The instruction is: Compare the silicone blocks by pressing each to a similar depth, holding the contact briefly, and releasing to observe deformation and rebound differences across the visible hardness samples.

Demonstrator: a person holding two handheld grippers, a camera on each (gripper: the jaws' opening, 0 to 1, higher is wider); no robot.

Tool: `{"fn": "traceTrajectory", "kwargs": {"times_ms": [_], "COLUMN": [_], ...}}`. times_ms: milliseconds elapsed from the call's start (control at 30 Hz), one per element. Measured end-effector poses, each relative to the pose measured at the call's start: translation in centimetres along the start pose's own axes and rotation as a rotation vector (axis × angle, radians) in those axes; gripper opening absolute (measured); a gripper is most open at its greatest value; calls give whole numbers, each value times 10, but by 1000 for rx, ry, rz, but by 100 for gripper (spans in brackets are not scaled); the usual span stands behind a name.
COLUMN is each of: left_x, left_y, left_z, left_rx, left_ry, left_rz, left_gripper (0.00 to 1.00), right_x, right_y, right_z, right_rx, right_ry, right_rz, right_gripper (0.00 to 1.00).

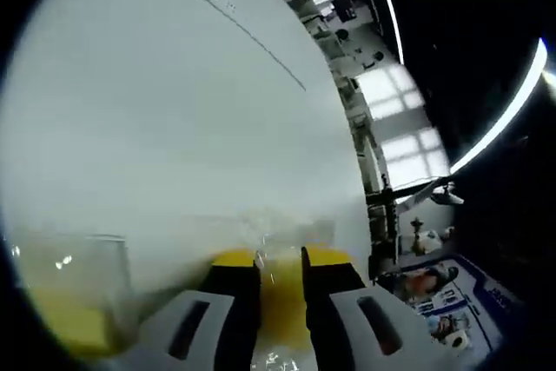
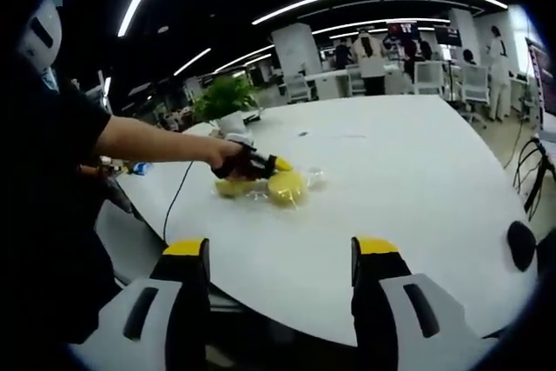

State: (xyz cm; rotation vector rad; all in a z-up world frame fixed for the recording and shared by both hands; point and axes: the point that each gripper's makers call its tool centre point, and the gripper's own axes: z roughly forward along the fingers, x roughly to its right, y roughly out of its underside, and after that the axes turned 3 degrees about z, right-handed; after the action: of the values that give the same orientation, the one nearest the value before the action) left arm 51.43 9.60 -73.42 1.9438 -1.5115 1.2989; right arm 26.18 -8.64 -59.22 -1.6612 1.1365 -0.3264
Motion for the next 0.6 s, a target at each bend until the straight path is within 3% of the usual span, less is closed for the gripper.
{"fn": "traceTrajectory", "kwargs": {"times_ms": [200, 367, 600], "left_x": [5, 4, 14], "left_y": [0, 0, 4], "left_z": [1, 0, -11], "left_rx": [9, 27, 32], "left_ry": [9, 27, 84], "left_rz": [69, 66, 178], "left_gripper": [8, 3, 0], "right_x": [0, -2, -3], "right_y": [3, 4, 5], "right_z": [-1, 1, 2], "right_rx": [-7, -18, -29], "right_ry": [4, -5, -10], "right_rz": [-1, -15, -27], "right_gripper": [58, 57, 56]}}
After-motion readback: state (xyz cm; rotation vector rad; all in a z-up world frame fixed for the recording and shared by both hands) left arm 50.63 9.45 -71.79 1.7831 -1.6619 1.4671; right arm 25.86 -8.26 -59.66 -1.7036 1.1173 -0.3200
